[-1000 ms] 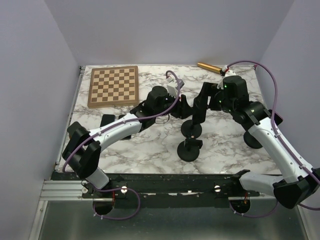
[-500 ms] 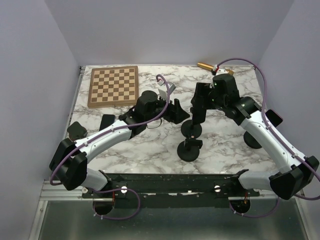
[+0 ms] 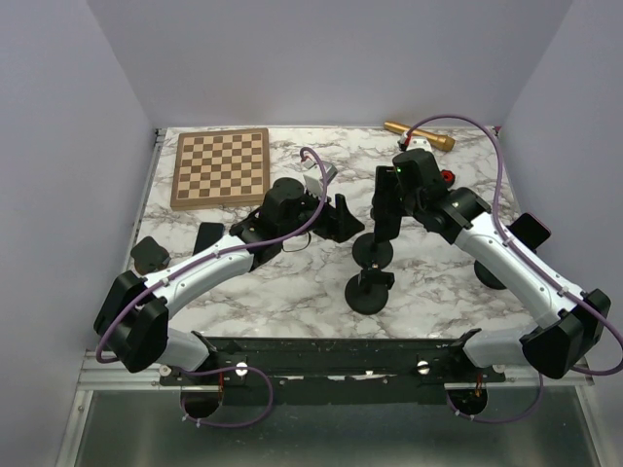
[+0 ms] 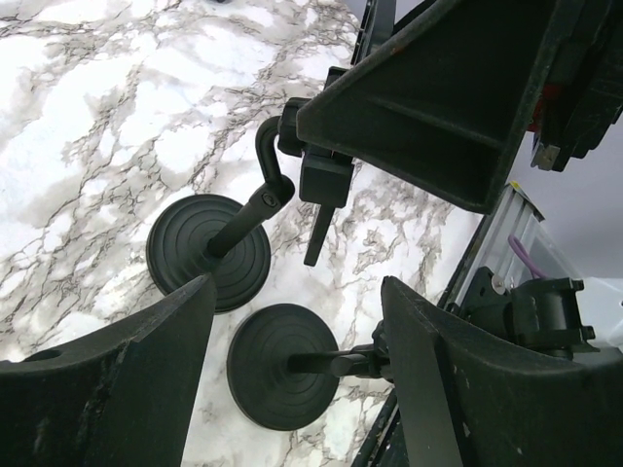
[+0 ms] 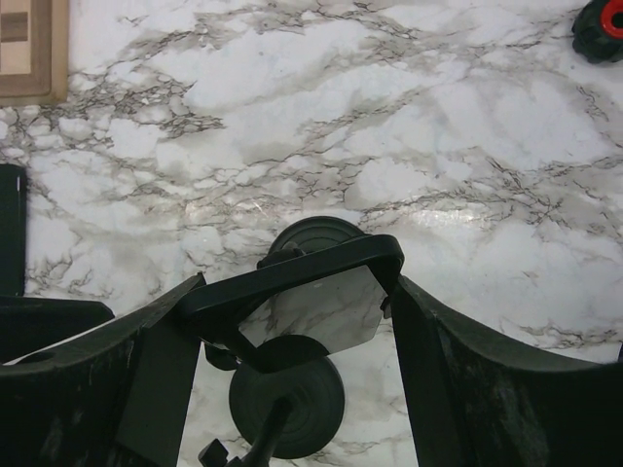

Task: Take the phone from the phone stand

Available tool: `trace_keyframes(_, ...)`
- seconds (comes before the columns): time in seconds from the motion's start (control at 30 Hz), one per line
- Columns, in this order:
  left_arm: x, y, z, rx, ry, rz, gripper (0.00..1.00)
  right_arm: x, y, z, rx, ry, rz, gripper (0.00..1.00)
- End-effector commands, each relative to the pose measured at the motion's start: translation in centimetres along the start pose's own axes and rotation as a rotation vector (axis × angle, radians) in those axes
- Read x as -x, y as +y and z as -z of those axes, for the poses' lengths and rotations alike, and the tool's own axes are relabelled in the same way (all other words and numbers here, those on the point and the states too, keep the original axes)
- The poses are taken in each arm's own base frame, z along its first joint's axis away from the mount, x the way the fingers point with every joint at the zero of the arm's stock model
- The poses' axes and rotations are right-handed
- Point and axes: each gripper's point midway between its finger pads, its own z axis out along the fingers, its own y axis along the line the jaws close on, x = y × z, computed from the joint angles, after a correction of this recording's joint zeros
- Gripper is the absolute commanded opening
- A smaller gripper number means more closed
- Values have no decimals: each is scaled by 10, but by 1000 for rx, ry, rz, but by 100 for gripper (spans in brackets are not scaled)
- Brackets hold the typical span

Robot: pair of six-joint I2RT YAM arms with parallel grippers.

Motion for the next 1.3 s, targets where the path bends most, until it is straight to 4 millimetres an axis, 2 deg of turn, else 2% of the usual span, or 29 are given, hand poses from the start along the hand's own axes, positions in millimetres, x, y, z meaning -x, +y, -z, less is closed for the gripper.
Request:
trace_keyframes(0.0,5,1,1,7,-17,-5,77,6,-8,0,-59,-33,-15,76)
trace_keyframes(0.23,4,-1,0,-10,-12,-6,78,8,-8,-3,-60,-46,-10,78)
trace_keyframes(0.33,4,-2,-1,-17,-13,-8,81,6,-9,-6,-72,-41,-3,76)
trace_keyframes(0.43,5,-3,-2,-23,-17,-10,85,6,-10,-6,-74,-46,2,46)
trace_keyframes(0.47,5,-2,-4,-22,-15,-10,85,6,-10,-6,-72,-50,3,33)
trace_keyframes(0.57,6,-2,-10,-24,-11,-15,86,8,-9,-4,-55,-64,13,5)
trace_keyframes(0.6,7,-1,-13,-28,-6,-19,86,9,-8,-3,-49,-70,16,1)
trace_keyframes(0.73,12,-5,-23,-57,3,-38,74,13,-10,3,-45,-88,38,1)
trace_keyframes(0.83,13,-7,-27,-75,2,-30,71,12,-10,4,-37,-77,62,1)
trace_keyframes(0.87,12,-8,-27,-79,1,-25,72,12,-10,4,-37,-71,68,9)
trace_keyframes(0.9,11,-7,-27,-80,3,-19,72,11,-11,5,-42,-65,71,28)
trace_keyframes(0.97,7,-6,-27,-80,9,-12,72,10,-12,5,-47,-59,74,55)
trace_keyframes(1.0,6,-7,-26,-82,11,-10,72,10,-12,6,-44,-59,74,63)
trace_keyframes(1.13,0,-5,-22,-78,16,-6,72,14,-10,14,-19,-77,71,85)
trace_keyframes(1.27,0,-6,-17,-76,13,-11,72,18,-6,19,11,-90,77,97)
